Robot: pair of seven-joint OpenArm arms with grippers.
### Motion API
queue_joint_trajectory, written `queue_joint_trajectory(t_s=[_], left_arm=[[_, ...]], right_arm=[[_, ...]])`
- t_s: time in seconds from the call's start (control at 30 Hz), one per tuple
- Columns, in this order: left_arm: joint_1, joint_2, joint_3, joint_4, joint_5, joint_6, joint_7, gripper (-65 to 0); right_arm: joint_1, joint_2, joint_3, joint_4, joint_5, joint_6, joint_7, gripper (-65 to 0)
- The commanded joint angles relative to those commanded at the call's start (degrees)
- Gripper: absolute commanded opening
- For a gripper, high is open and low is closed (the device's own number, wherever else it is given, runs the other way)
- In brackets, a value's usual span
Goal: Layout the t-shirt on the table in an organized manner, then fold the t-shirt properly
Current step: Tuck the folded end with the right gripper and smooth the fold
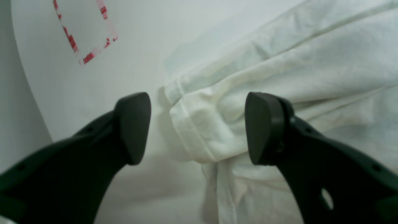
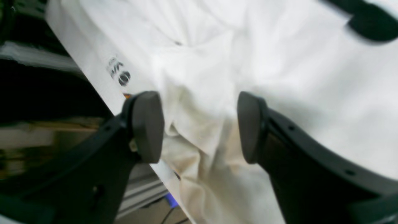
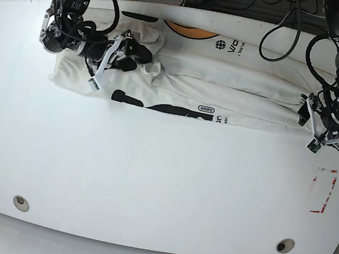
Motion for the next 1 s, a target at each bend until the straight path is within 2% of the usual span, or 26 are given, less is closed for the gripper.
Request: queue_joint_trajectory(t_s=[0.13,0.27,0.43,0.53,0.67,0.83,1.0], left_arm=[[0.0,0.0,0.0,0.09,0.0,0.0,0.0,-20.4],[0.0,0.0,0.0,0.18,0.0,0.0,0.0,-20.4],[-0.18,0.0,0.0,0.18,0.0,0.0,-0.09,-20.4],[-0.26,0.0,0.0,0.09,0.0,0.0,-0.09,-20.4],[-0.26,0.0,0.0,0.35,-0.35,0.0,-0.09,-20.4],[-0.26,0.44,0.0,1.67,-0.62,0.0,-0.09,-20.4],[0.26,4.66,-0.88,6.51,-0.62,0.0,0.0,-20.4]], right_arm=[[0.09,-0.79,-6.77,0.0,0.0,0.0,0.0,-29.3],[0.35,-0.79,-10.81,0.0,0.0,0.0,0.0,-29.3],[1.05,-0.53,-10.99,3.08,0.0,0.0,-0.09,-29.3],[1.41,1.23,-10.99,6.24,0.44,0.0,-0.26,-29.3],[1.49,4.31,-10.37,9.23,0.44,0.0,-0.26,-29.3],[1.14,6.77,-5.27,9.76,0.35,0.0,-0.26,-29.3],[-0.88,10.2,2.37,9.85,0.0,0.0,0.0,-29.8]])
